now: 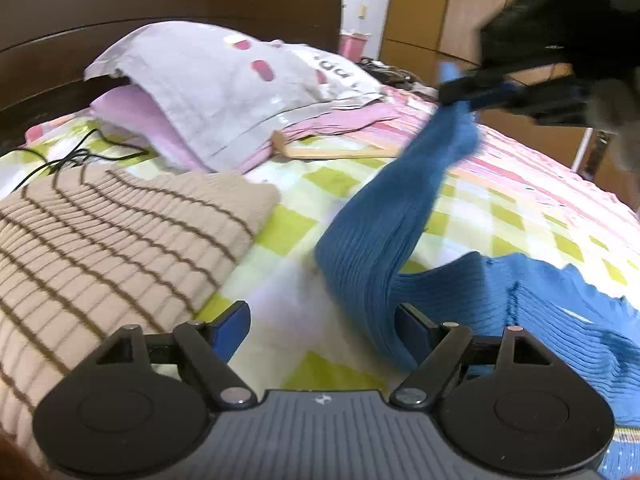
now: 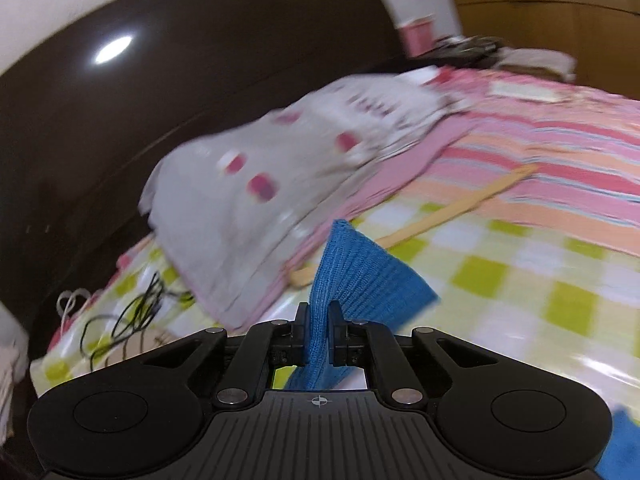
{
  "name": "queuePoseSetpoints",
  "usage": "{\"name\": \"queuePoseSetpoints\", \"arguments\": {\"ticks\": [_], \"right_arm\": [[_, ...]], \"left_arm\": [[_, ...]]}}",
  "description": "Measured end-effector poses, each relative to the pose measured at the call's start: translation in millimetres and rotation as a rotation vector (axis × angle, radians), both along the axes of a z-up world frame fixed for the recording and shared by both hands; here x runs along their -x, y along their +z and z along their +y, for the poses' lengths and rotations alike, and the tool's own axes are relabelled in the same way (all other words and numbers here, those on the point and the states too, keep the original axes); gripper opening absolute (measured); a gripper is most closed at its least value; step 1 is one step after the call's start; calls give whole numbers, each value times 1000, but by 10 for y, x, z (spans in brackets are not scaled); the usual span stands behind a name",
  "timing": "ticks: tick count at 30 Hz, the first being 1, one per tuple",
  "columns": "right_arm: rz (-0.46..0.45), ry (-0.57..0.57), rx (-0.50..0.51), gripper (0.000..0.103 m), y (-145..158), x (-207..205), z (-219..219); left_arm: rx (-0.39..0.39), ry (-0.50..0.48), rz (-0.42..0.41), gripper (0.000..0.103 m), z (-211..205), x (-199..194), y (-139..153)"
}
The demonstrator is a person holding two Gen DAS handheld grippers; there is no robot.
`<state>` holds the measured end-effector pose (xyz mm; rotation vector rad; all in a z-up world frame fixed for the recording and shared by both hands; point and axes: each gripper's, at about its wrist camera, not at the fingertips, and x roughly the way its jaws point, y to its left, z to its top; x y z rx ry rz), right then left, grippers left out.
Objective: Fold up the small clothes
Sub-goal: 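Fold the sleeve with the right tool across the sweater body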
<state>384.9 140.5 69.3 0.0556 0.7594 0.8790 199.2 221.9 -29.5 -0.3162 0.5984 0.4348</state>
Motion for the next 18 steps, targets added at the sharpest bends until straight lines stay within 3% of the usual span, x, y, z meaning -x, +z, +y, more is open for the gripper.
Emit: {"name": "queuePoseSetpoints", "arguments": {"ticks": [10, 18], "right_arm": [[2, -280, -56, 7, 248, 95, -1485], [32, -463, -112, 7, 93, 409, -2512]], "left_arm": [[-83, -158, -16, 85, -377, -103, -26], [-111, -235, -18, 85, -551, -129, -55]]}}
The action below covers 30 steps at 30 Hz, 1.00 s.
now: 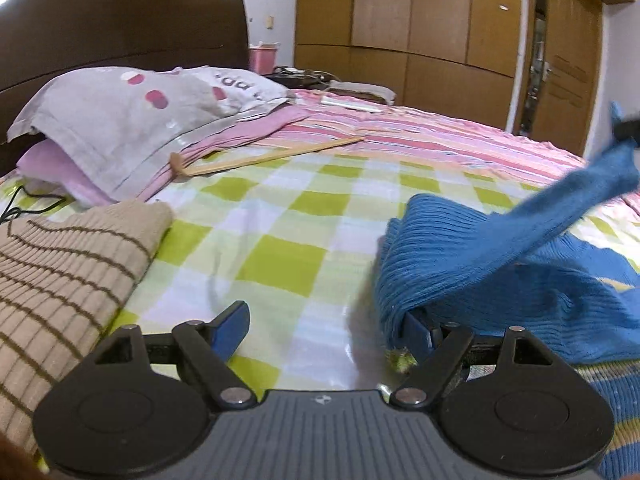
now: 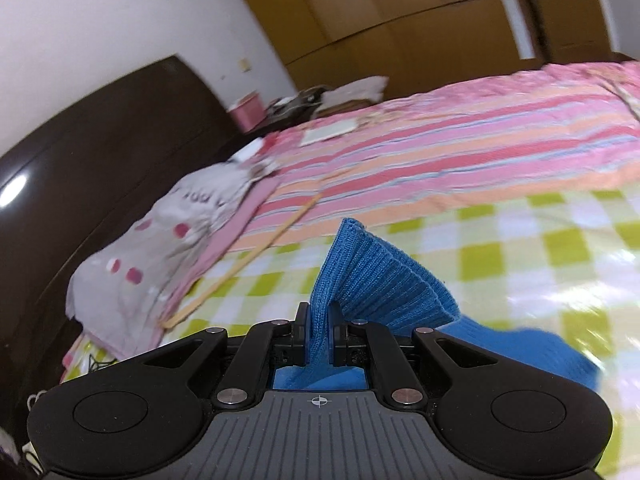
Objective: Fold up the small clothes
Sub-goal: 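Fold the sleeve with the right tool across the sweater body, then release the sleeve and smooth the folded side with the right tool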
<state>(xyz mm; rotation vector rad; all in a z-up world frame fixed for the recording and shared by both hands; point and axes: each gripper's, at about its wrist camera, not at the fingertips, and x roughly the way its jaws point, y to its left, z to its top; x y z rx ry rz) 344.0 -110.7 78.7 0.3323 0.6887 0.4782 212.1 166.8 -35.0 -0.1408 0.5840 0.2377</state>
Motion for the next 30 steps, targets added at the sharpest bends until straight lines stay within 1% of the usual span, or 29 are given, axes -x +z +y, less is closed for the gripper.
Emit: {"name": "queuePoseSetpoints", "arguments": {"ticks": [2, 4, 6, 8, 10, 13, 15, 17, 19, 23, 26, 30], "right_arm": [[21, -29, 12, 7, -146, 121, -180], [72, -62, 43, 8, -355, 193, -307], [129, -95, 46, 8, -557, 230, -432], [160, -128, 35, 9, -717, 287, -537], [181, -141, 9, 14, -853, 383, -627], [213, -155, -19, 15, -987, 484, -710], [230, -163, -51, 19, -1038, 537, -770], [224, -184, -76, 24, -1058, 570, -819], [219, -205, -102, 37, -1079, 588, -889], [220, -257, -167, 37, -1135, 552, -1007], [230, -299, -153, 37, -1195, 494, -1014], [234, -340, -186, 37, -1237, 471, -1064]], "left_arm": [[-11, -13, 5, 85, -36, -12, -10], [-20, -23, 14, 85, -65, -17, -29], [-37, -30, 24, 85, -103, -28, -49], [-53, -32, 28, 85, -126, -32, -61], [-52, -31, 32, 85, -127, -39, -70], [-45, -28, 35, 85, -120, -40, -80], [-45, -26, 35, 85, -122, -44, -80], [-48, -26, 35, 85, -127, -45, -81], [-49, -26, 35, 85, -129, -48, -84], [-45, -23, 37, 85, -126, -52, -87], [-42, -21, 38, 85, -122, -53, -92], [-42, -21, 37, 85, -121, -59, -96]]}}
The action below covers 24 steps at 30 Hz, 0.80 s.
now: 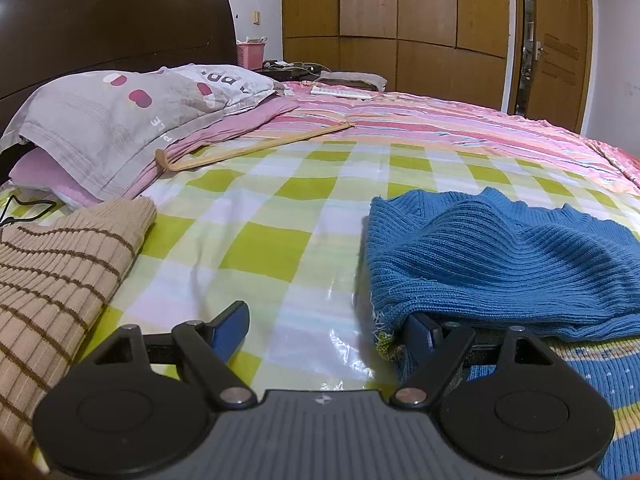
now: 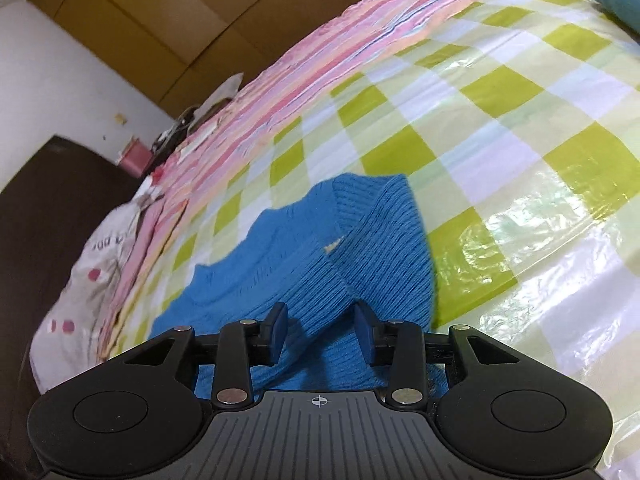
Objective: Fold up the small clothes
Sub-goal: 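Release the sleeve and smooth the folded side with the right tool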
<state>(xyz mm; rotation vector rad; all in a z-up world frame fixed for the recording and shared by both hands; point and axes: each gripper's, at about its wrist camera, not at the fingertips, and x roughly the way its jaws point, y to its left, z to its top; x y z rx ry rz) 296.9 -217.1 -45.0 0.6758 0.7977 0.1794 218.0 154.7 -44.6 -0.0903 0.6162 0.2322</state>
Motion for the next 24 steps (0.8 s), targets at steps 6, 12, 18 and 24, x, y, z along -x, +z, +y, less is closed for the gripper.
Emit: {"name": "queuePoseSetpoints", "arguments": {"ticks": [6, 12, 18, 24], "right_arm": [[12, -21, -26, 33, -44, -93, 4], [-26, -25, -57, 9, 124, -77, -23], [-116, -16, -31, 9, 329, 195, -143], [-4, -6, 136, 9, 55, 225, -112]], "left_arm": [[-2, 0, -1, 85, -3, -2, -3], [4, -2, -23, 85, -7, 21, 18], [17, -24, -71, 85, -31, 57, 74], [-20, -24, -19, 85, -78, 13, 16]]}}
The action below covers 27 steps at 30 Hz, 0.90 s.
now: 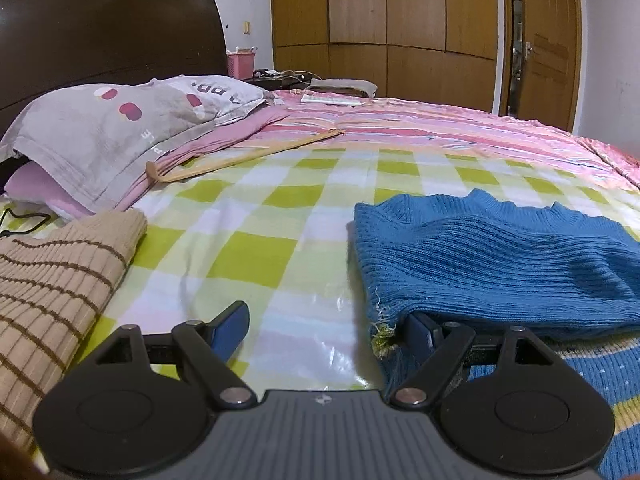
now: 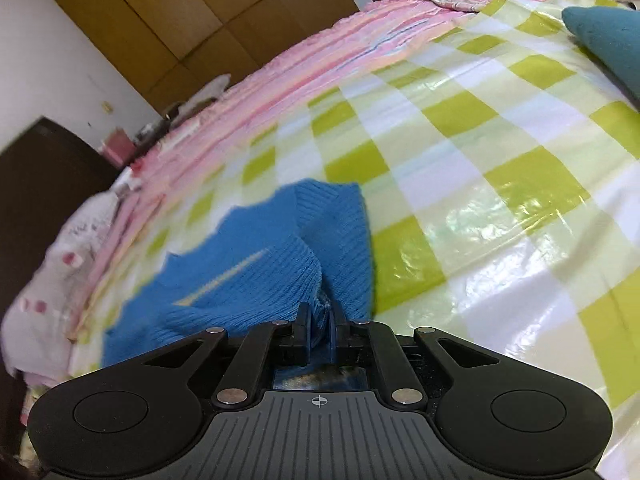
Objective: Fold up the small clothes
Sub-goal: 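Release the sleeve and smooth the folded side with the right tool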
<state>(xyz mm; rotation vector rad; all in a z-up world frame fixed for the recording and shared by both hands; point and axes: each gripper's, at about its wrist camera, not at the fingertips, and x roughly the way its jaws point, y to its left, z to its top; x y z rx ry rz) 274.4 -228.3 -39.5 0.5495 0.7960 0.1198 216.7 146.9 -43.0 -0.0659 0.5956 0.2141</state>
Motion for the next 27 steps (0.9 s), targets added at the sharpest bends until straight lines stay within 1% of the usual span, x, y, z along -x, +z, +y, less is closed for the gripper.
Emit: {"name": "queuePoseSetpoints", "arguments": {"ticks": [2, 6, 9, 11, 12, 15, 18, 20, 22, 24, 26, 27], "right_arm": [[0, 18, 16, 13, 28, -7, 24], [-33, 45, 97, 15, 179, 78, 34], [-60, 42, 151, 17, 277, 161, -15], [-81, 49, 163, 20, 322, 154, -42], [-89, 56, 168, 25, 329, 115, -44], [-100, 75, 180, 27, 300, -77, 6], [-88, 108, 205, 30, 226, -284, 107], [-73, 136, 203, 30, 165, -373, 164], [-46, 168, 213, 30, 89, -458, 224], [-49, 184, 224, 31, 62, -477, 254], [-51, 193, 223, 22, 78, -465, 253], [-51, 196, 221, 11, 87, -457, 245]], "left_arm": [[6, 6, 8, 85, 23, 17, 0], [40, 13, 8, 86, 84, 98, 51], [42, 24, -15, 86, 99, 152, 113], [33, 27, -35, 86, 80, 176, 149], [23, 28, -41, 86, 62, 185, 162], [-9, 18, -48, 86, -3, 217, 192], [-33, 18, -24, 86, -51, 261, 181], [-44, 27, -10, 86, -63, 291, 177], [-31, 43, -14, 86, -45, 325, 203], [-2, 60, -35, 86, -11, 375, 253], [19, 82, -75, 86, 23, 447, 316], [30, 91, -104, 86, 38, 483, 350]]}}
